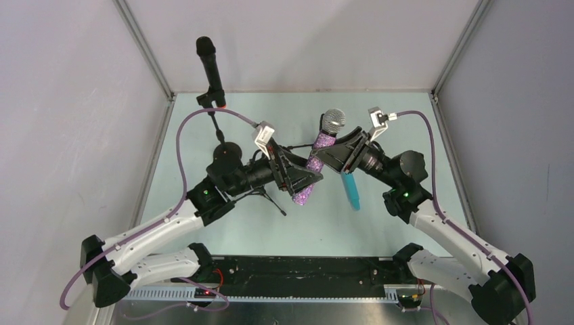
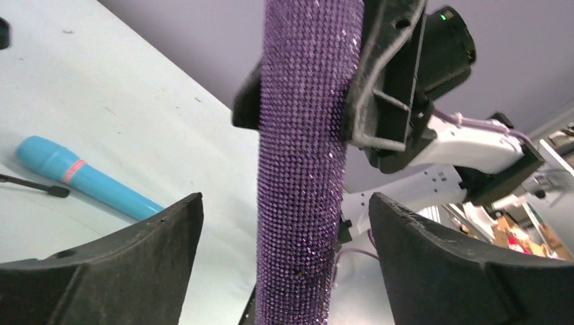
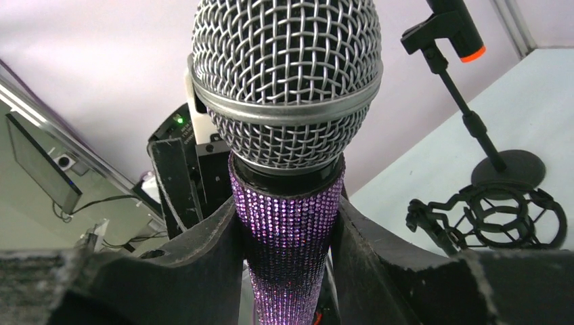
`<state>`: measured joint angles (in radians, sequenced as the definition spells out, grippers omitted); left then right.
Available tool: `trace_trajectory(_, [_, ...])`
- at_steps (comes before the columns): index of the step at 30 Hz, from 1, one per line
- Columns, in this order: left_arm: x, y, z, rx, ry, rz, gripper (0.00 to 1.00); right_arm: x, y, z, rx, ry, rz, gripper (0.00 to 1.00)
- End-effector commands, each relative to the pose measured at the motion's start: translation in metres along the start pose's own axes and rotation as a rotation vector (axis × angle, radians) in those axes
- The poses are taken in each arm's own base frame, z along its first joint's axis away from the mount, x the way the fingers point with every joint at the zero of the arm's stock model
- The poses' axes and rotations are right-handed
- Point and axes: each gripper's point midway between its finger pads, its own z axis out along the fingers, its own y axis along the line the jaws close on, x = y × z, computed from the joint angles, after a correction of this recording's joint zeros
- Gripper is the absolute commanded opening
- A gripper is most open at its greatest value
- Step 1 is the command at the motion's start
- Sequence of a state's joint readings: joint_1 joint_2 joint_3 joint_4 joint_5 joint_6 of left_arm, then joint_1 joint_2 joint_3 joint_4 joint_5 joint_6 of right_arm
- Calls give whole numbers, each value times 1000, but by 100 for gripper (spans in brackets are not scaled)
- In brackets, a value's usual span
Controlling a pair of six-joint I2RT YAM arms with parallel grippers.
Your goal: Attach the microphones to the stand
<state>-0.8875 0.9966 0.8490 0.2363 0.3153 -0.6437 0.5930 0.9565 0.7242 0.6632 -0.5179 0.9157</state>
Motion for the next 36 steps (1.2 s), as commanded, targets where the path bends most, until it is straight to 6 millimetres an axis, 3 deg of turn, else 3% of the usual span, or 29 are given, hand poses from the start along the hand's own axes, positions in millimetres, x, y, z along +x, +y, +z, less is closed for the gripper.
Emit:
trace_trajectory(1, [-29, 11, 1, -77, -132, 16, 99, -19, 19, -3, -10, -47, -113, 0])
trace_trajectory(4, [-44, 19, -1, -129, -190, 25, 100, -20, 9, -7, 53, -54, -157, 0])
trace_trajectory(9, [-88, 54, -23, -319, -385, 0, 100, -16, -8, -17, 156, -40, -191, 0])
trace_trajectory(12, [-117, 77, -51, -464, -524, 25, 100, -13, -16, -21, 195, -32, -204, 0])
trace_trajectory(17, [-159, 100, -104, -738, -666, 180, 99, -6, -27, -24, 230, -11, -205, 0])
trace_trajectory(21, [-172, 128, -144, -1048, -616, 358, 98, -2, -35, -23, 247, 4, -206, 0])
trace_trajectory(24, [-171, 147, -150, -1189, -443, 554, 99, 1, -40, -22, 255, 16, -203, 0])
trace_trajectory(29, [-163, 168, -146, -1253, -179, 753, 100, 5, -50, -20, 271, 33, -209, 0])
trace_trajectory(36, [-139, 210, -130, -1129, 10, 634, 100, 9, -63, -14, 285, 43, -215, 0])
